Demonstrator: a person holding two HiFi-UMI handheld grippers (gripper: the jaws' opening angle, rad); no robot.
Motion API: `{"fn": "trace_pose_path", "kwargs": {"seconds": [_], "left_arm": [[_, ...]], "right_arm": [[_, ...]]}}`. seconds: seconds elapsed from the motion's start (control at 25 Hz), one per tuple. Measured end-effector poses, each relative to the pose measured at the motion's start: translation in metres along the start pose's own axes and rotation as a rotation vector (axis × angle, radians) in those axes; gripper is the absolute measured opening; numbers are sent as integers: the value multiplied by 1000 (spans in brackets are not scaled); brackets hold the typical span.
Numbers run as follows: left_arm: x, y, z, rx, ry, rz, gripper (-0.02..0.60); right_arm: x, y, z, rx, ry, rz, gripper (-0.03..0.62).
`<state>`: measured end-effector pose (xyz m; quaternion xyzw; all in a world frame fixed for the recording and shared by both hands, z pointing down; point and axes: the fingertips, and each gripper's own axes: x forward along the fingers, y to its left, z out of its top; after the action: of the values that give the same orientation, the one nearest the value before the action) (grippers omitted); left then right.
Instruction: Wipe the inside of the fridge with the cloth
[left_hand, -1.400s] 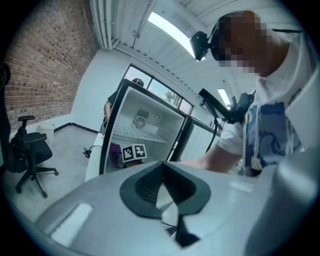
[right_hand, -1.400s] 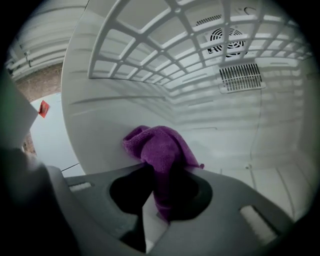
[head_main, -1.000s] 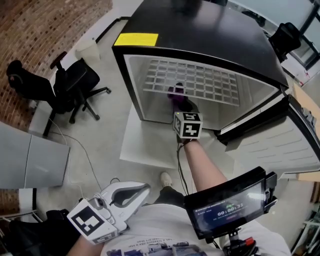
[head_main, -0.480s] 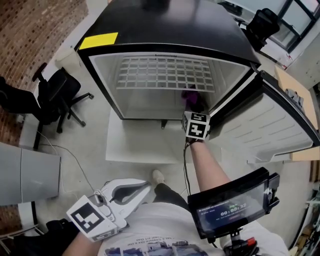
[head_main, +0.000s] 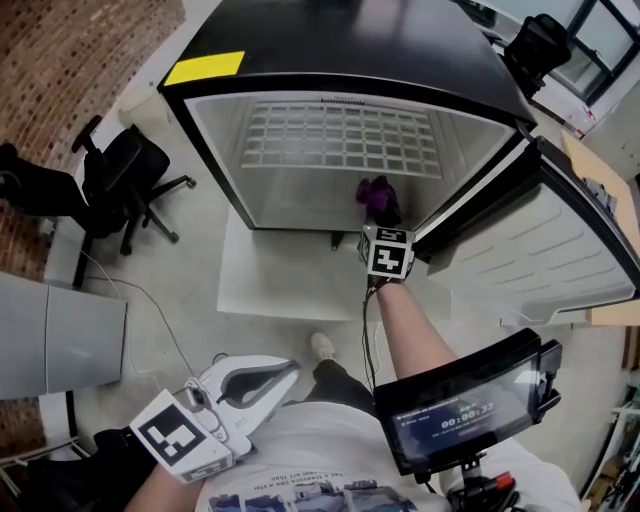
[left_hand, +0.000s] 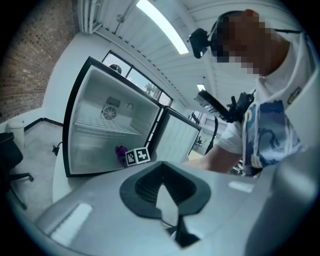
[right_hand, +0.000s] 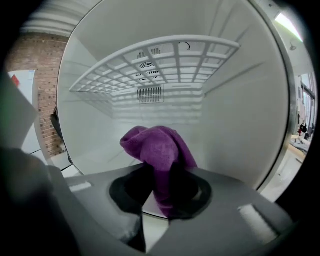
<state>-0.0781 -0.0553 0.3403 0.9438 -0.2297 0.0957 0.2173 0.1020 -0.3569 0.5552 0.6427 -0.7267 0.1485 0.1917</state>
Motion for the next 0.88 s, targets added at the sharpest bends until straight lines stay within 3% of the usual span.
{"fn": "trace_pose_path", "kwargs": {"seconds": [0.36,0.88], "left_arm": [[-20,9,-3,-28,-19,77,8],[-58,26,-9,-68,-59,198,8]], "right_arm": [[20,70,2,0,12,116,74],[34,200,15,-10,6,356,74]]}}
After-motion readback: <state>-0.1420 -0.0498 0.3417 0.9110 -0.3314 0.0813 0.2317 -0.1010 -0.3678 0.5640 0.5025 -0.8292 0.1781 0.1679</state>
